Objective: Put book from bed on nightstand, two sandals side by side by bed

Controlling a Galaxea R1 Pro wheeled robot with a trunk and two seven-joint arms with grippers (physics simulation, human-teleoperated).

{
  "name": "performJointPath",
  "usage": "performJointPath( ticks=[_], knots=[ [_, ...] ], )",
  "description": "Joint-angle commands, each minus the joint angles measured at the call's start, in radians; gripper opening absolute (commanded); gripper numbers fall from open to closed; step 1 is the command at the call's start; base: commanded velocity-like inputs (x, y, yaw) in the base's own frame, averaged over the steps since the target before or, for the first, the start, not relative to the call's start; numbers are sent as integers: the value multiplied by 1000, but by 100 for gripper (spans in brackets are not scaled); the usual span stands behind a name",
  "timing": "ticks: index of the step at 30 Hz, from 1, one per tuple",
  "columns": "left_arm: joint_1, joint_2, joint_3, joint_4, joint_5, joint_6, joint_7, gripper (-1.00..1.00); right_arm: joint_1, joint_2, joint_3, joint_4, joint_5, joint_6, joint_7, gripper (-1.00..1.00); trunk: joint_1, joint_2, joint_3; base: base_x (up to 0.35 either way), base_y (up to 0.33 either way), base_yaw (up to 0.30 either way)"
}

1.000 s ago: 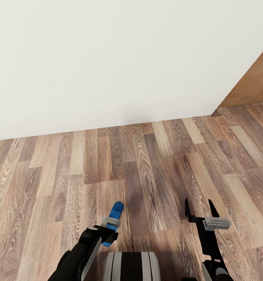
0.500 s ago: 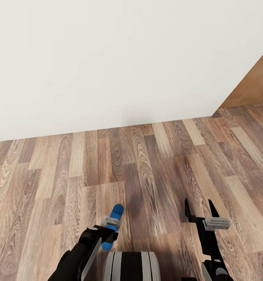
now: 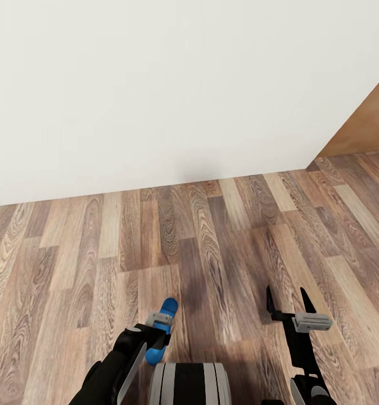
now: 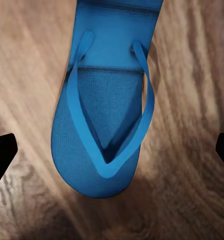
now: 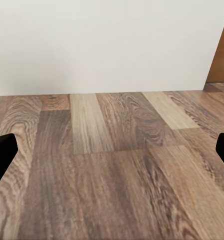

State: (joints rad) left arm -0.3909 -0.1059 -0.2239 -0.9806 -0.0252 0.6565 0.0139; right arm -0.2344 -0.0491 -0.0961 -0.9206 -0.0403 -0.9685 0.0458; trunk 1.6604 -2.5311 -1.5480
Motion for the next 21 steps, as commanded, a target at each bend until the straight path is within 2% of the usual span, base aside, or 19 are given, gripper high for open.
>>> performJointPath(
  ticks=[1,13,21],
  knots=[
    [0,0,-1,-1,-2,5,1,100,0,0,-1,1,-4,-3,5,100,0,0,-1,0,0,0],
    [0,0,1,-2,-2,3,1,100,0,0,-1,0,-4,-3,5,100,5,-3,-43,0,0,0],
    [0,0,3,-2,-3,-11,2,100,0,0,-1,0,-4,-3,5,100,5,-3,-43,0,0,0]
  ],
)
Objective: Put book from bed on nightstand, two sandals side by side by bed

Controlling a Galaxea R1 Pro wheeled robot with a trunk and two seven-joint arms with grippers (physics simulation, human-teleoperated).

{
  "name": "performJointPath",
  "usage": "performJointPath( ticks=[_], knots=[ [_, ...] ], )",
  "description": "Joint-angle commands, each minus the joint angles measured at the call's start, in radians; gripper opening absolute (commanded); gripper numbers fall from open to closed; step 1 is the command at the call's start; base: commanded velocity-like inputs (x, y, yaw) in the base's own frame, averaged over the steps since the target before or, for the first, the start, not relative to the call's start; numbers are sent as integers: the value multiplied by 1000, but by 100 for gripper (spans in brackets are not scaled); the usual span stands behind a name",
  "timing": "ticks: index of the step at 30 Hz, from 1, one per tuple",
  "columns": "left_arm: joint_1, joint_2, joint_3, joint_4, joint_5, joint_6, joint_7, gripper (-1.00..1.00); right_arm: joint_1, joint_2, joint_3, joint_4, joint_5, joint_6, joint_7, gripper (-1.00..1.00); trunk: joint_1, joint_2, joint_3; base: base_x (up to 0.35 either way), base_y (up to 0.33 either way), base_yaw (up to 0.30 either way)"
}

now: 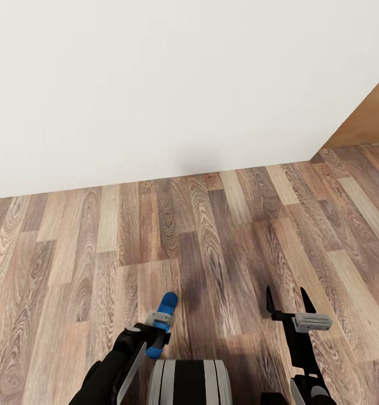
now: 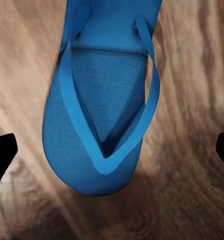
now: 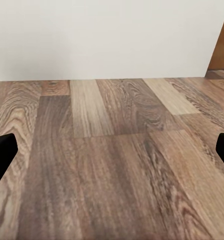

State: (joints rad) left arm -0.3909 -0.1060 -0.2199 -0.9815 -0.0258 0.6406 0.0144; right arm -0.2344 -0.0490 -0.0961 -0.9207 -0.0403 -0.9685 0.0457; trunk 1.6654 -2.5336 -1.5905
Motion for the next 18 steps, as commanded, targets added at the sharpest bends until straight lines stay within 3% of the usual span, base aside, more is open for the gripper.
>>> performJointPath(
  ticks=[1,5,18],
  knots=[
    [0,0,-1,-1,-3,-2,2,100,0,0,-1,0,-4,-3,5,100,0,0,-1,0,0,0],
    [0,1,0,0,-3,-39,2,100,0,0,-1,0,-4,-3,5,100,0,0,-1,0,0,0],
    [0,2,0,1,-3,-48,3,100,0,0,-1,1,-3,-3,5,100,0,0,-1,0,0,0]
  ],
)
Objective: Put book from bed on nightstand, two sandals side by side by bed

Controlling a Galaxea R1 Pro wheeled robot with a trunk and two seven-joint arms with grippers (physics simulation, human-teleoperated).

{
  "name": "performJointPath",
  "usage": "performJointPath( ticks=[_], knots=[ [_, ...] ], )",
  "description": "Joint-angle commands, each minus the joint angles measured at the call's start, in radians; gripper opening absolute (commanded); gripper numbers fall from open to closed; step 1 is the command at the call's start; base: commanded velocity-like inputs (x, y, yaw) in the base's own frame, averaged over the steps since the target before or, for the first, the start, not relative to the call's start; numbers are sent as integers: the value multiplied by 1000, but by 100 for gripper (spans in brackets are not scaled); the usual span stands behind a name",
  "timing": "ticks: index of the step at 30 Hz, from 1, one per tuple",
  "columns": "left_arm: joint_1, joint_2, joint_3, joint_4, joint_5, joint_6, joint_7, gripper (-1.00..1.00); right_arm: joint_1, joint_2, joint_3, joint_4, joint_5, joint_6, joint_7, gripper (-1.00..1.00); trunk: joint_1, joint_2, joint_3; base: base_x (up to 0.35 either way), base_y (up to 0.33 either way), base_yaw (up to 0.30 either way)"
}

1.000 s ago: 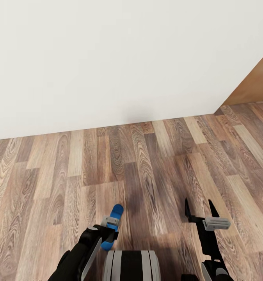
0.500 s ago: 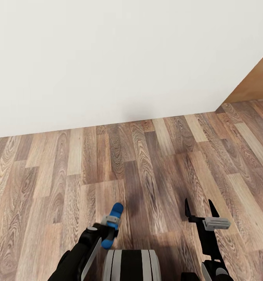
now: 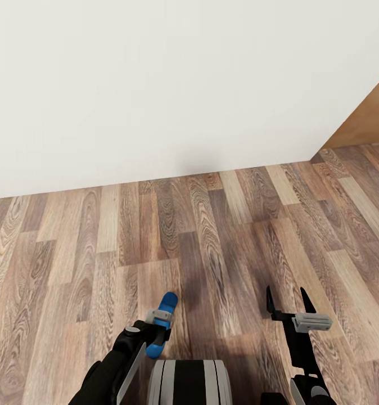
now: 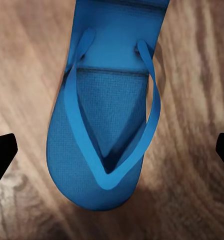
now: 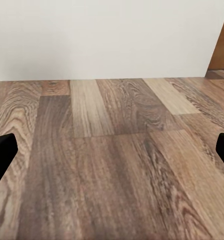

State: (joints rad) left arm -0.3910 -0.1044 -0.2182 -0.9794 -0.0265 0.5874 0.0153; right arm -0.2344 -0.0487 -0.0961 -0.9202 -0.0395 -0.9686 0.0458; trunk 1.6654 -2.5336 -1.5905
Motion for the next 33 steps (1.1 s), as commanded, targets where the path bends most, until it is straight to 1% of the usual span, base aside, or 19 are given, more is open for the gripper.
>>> performJointPath(
  ticks=[1,3,8,12,14,22,29,33],
  knots=[
    [0,0,-1,-1,-3,5,2,100,0,0,-1,0,-4,-3,5,100,0,0,-1,0,0,0],
    [0,0,-1,-1,-3,5,2,100,0,0,-1,0,-5,-2,5,100,0,0,-1,0,0,0],
    [0,0,-1,0,-3,0,11,100,0,0,0,0,-4,-3,5,100,2,-1,-20,0,0,0],
    [0,0,-1,8,-1,-33,64,100,0,0,0,0,-4,-2,5,100,2,-1,-20,0,0,0],
    [0,-1,-1,35,0,-60,87,100,0,0,-1,0,-4,-3,5,100,2,-1,-20,0,0,0],
    [0,-1,-1,63,-1,-77,98,100,0,0,-1,0,-5,-3,5,100,2,-1,-20,0,0,0],
    [0,-3,-2,65,0,-80,96,100,0,0,-1,0,-4,-3,5,100,2,-1,-20,0,0,0],
    [0,-4,-4,65,-1,-92,95,100,0,0,-1,0,-4,-3,5,100,2,-1,-20,0,0,0]
  ],
)
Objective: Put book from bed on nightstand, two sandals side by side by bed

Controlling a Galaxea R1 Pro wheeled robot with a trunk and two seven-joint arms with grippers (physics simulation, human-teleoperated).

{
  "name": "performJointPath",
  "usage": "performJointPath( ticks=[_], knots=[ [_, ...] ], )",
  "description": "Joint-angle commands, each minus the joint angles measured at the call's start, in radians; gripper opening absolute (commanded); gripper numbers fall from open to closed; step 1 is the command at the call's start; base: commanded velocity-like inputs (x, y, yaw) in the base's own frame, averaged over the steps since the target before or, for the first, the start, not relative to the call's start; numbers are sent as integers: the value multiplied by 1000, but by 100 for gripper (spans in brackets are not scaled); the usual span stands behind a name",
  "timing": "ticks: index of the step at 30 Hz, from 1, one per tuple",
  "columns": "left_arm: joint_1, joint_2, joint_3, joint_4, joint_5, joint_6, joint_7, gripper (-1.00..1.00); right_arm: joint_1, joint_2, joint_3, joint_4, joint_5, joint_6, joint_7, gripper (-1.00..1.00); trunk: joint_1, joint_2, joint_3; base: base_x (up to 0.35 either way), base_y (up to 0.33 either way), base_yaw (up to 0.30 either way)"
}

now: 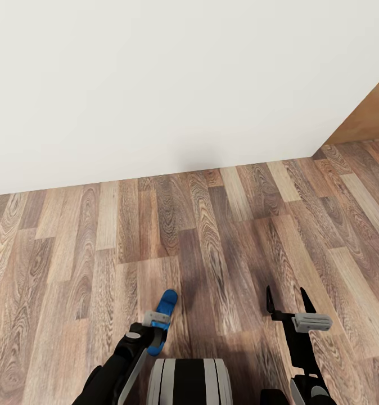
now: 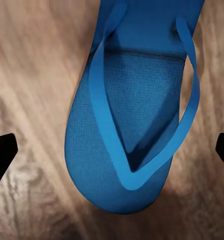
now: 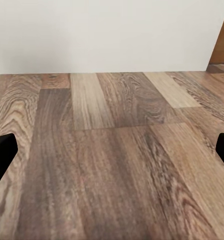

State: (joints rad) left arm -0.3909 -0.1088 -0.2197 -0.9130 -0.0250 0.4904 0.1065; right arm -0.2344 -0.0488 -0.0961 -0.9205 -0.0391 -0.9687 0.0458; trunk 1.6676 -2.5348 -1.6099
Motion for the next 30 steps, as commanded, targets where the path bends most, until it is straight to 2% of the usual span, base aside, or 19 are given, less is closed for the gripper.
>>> performJointPath(
  ticks=[1,13,25,30],
  knots=[
    [0,0,-2,-1,-2,3,4,100,0,0,-1,0,-4,-3,5,100,0,0,-1,0,0,0],
    [0,0,-4,-1,-2,-20,4,100,0,0,-1,1,-4,-3,4,100,5,-3,-43,0,0,0],
    [0,0,-4,-1,-2,-29,4,100,0,1,-1,1,-4,-3,4,100,5,-3,-43,1,0,0],
    [0,0,-7,-1,-2,-32,4,100,0,1,-1,1,-4,-3,5,100,5,-3,-43,185,0,0]
  ],
)
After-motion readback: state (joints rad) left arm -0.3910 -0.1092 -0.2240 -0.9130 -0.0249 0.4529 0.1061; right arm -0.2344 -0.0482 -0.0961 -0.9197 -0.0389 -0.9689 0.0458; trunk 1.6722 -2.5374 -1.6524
